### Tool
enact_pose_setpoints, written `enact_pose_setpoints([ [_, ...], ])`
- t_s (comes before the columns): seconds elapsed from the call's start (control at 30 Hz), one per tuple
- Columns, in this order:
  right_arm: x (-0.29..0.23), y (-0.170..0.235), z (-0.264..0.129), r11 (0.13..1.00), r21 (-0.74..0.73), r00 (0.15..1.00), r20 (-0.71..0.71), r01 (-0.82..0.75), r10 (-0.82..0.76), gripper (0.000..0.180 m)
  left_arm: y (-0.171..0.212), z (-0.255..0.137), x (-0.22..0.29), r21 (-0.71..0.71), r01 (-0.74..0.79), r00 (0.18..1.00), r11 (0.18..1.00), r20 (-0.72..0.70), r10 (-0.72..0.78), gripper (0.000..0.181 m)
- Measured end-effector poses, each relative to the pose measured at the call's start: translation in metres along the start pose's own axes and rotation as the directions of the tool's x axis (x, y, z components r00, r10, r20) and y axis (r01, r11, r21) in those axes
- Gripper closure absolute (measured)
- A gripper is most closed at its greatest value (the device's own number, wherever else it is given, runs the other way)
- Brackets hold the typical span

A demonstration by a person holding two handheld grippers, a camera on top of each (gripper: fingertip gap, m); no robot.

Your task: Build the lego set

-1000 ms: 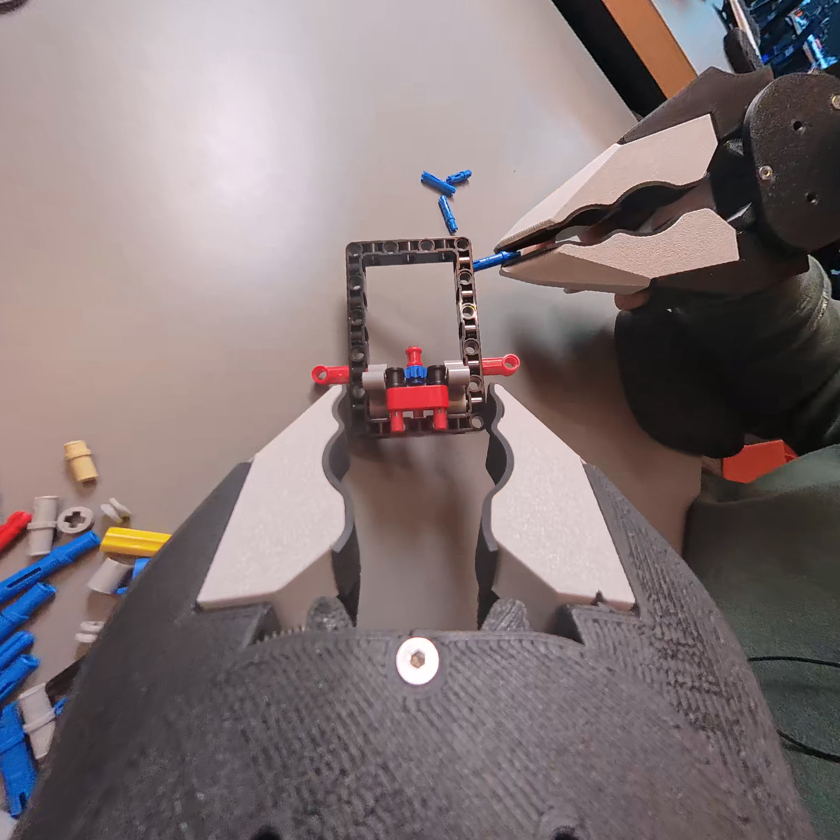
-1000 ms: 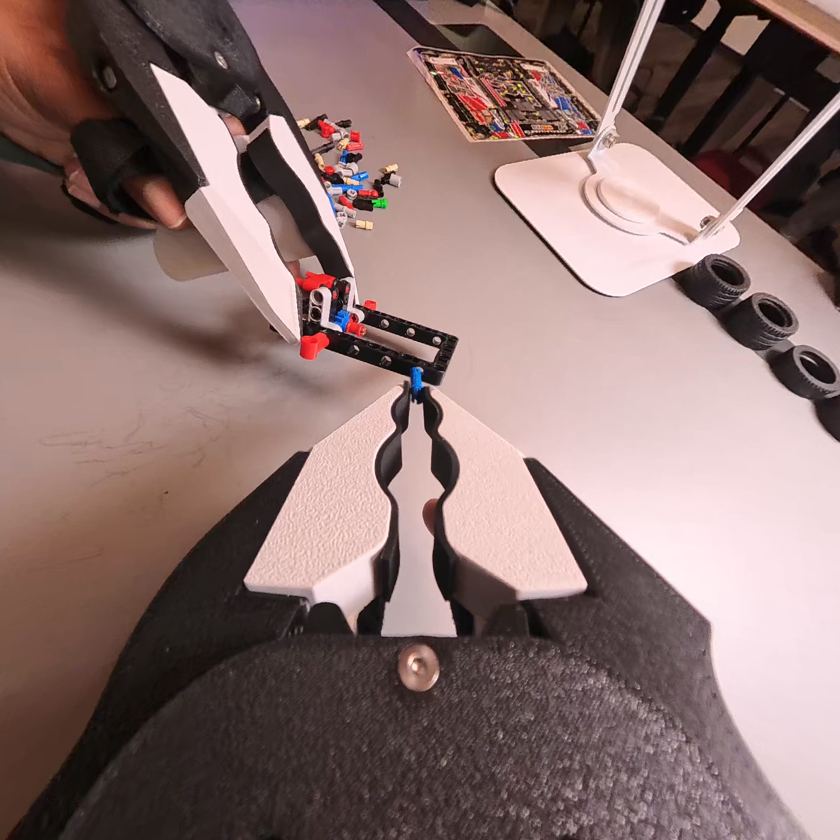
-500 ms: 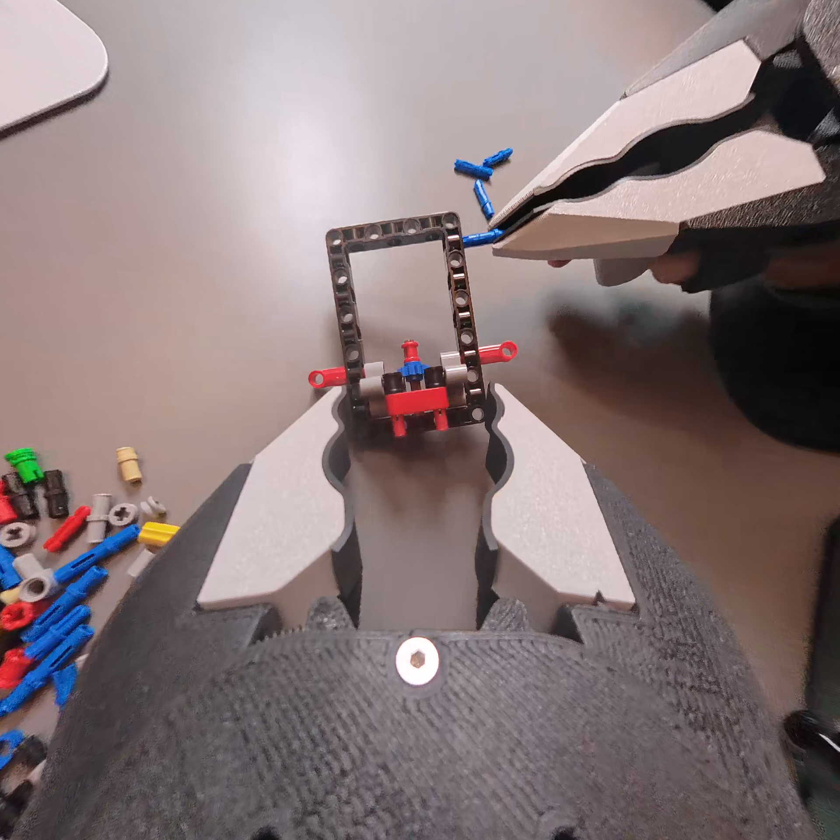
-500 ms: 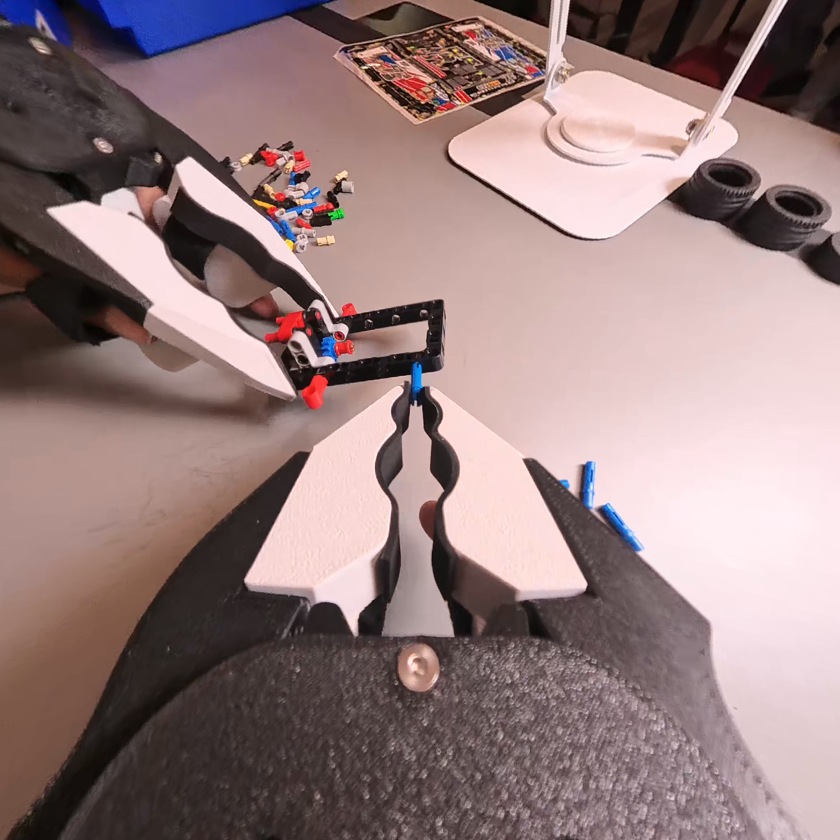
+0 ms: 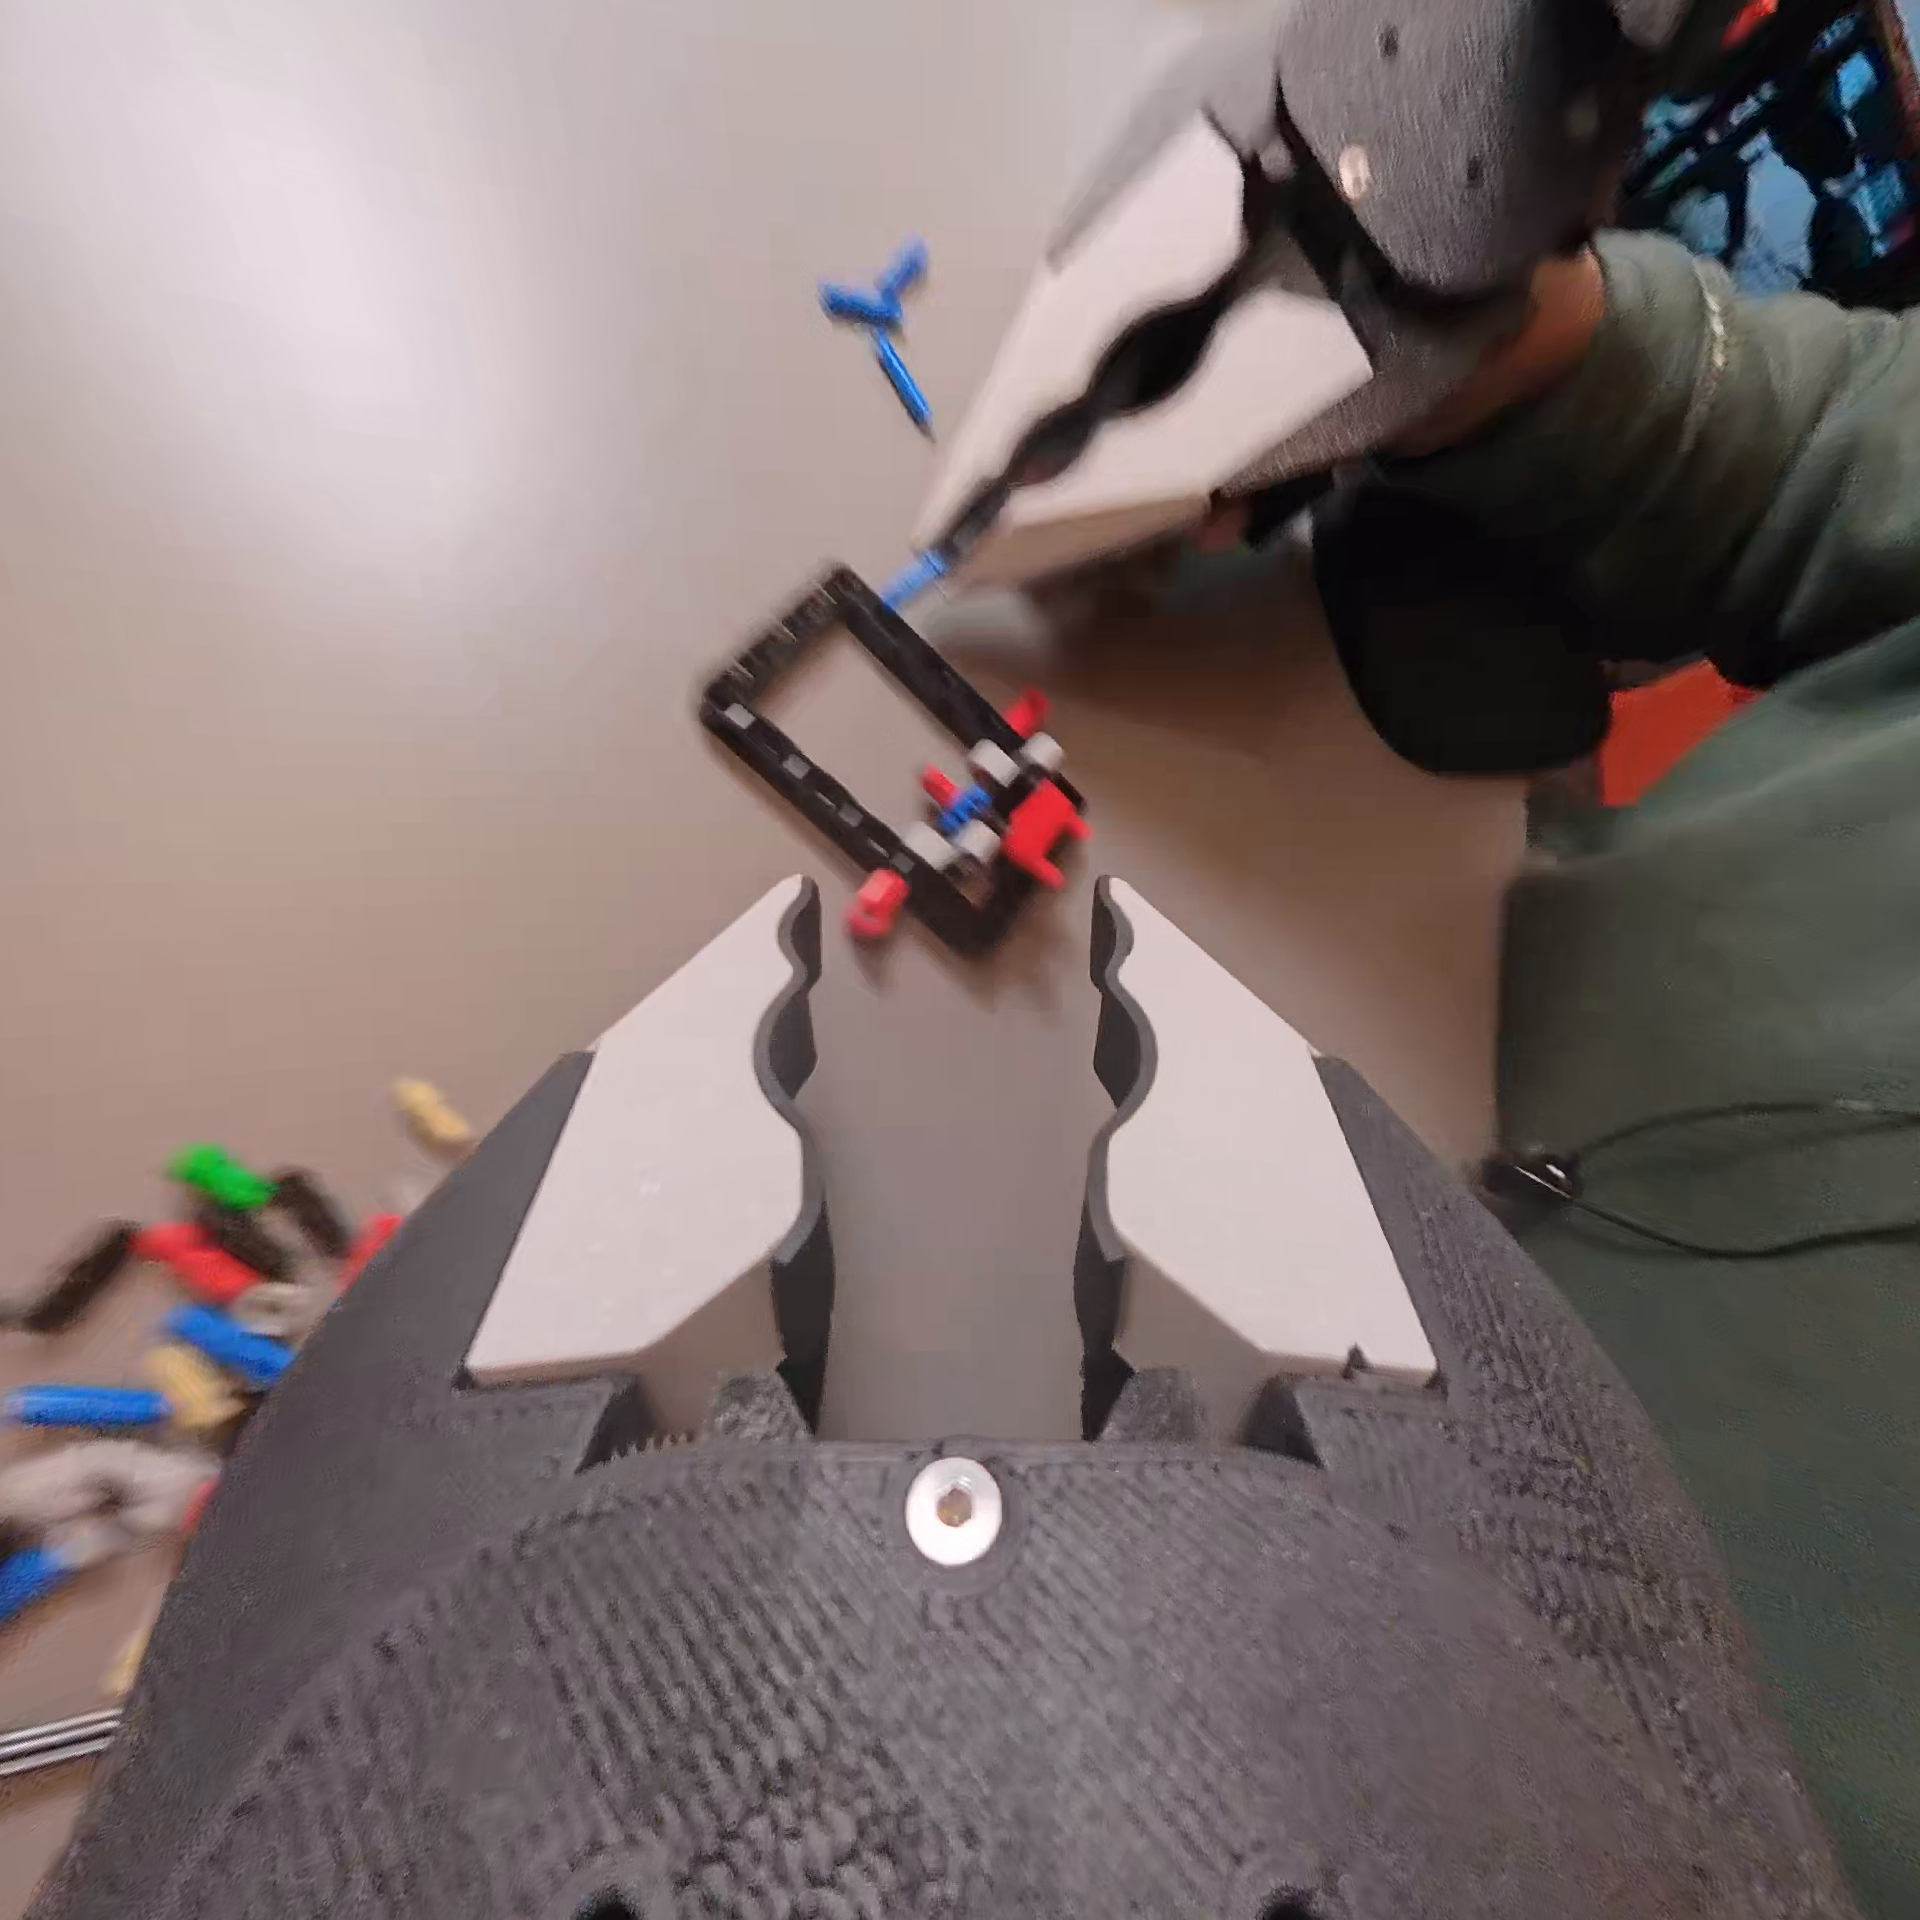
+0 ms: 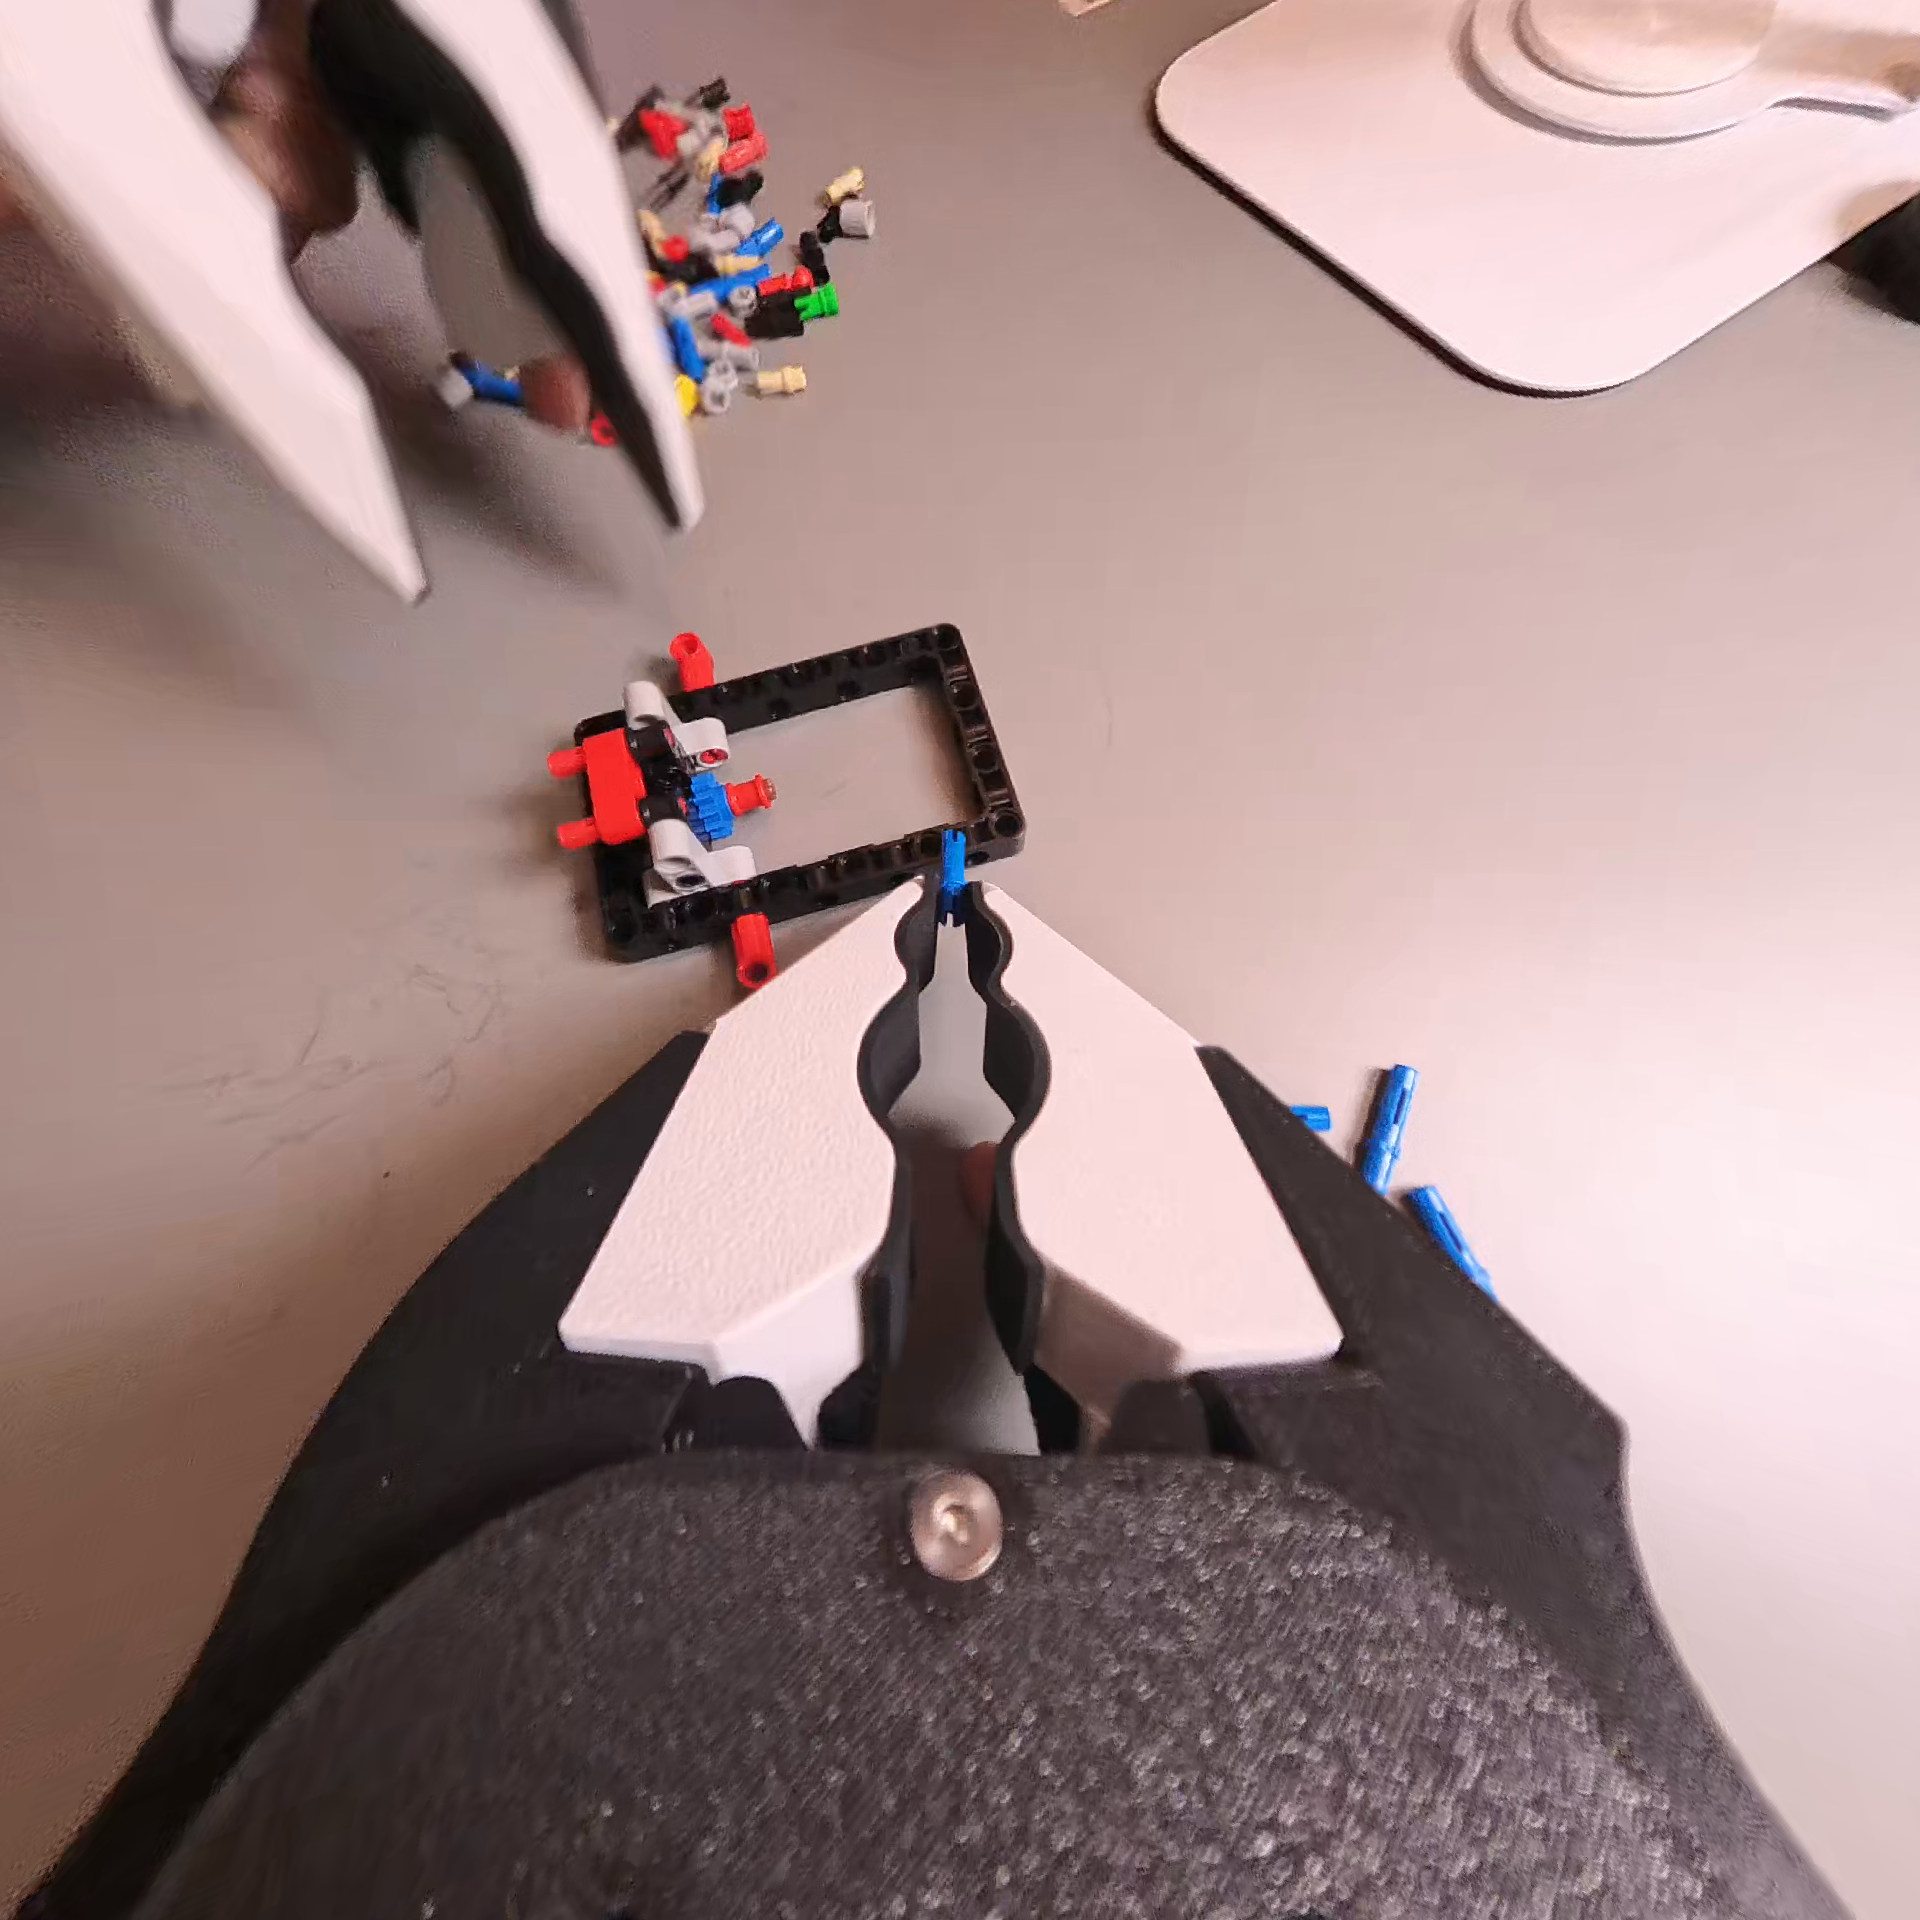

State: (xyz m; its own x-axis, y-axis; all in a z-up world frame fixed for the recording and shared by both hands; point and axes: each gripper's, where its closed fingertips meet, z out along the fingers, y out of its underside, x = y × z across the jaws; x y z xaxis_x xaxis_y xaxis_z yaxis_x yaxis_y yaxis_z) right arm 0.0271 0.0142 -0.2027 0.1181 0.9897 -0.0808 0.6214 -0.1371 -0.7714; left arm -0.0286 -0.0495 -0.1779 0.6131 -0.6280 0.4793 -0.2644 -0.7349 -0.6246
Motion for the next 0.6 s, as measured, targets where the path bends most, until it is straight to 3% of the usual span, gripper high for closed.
enact_pose_setpoints([
  [0.07, 0.001, 0.0, 0.0, 1.0, -0.014, 1.0, 0.009, 0.01, -0.01, 0.177, -0.019, -0.004, -0.022, 0.026, -0.061, 0.996, 0.998, 0.071, 0.059, 0.133],
  [0.17, 0.003, 0.0, -0.002, 1.0, -0.016, 1.0, 0.021, 0.006, -0.005, 0.177, -0.031, 0.018, -0.052, -0.092, -0.254, 0.949, 0.963, 0.166, 0.266, 0.136],
  [0.27, 0.006, 0.0, -0.01, 1.0, 0.008, 1.0, 0.014, -0.004, 0.004, 0.177, -0.031, 0.049, -0.055, -0.232, -0.391, 0.899, 0.891, 0.109, 0.424, 0.138],
  [0.43, 0.009, 0.002, -0.02, 0.998, 0.05, 0.999, 0.044, -0.035, 0.033, 0.177, -0.04, 0.073, -0.043, -0.281, -0.525, 0.832, 0.804, 0.03, 0.554, 0.146],
  [0.6, -0.004, 0.0, -0.021, 0.998, 0.065, 0.994, 0.109, -0.018, 0.01, 0.177, -0.031, 0.076, -0.027, -0.242, -0.584, 0.801, 0.775, -0.017, 0.598, 0.173],
])
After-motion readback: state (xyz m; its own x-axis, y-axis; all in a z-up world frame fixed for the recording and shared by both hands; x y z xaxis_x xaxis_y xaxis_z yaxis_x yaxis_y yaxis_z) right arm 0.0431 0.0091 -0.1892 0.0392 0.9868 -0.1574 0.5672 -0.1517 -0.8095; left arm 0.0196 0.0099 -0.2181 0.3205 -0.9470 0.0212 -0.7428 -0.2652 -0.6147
